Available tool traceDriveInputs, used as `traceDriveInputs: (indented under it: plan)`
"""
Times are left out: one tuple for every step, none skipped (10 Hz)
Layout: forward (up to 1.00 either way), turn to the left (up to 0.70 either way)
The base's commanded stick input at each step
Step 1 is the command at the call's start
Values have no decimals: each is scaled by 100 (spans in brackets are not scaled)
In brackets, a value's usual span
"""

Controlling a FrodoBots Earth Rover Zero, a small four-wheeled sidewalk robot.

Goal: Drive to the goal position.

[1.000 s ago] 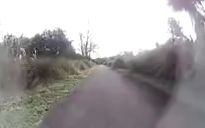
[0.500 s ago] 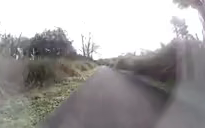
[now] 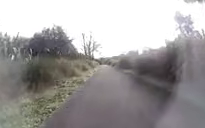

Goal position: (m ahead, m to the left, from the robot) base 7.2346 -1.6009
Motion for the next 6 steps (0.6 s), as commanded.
traceDriveInputs:
  plan:
    - [70,0]
    - [70,0]
    - [70,0]
    - [70,0]
    - [70,0]
    - [70,0]
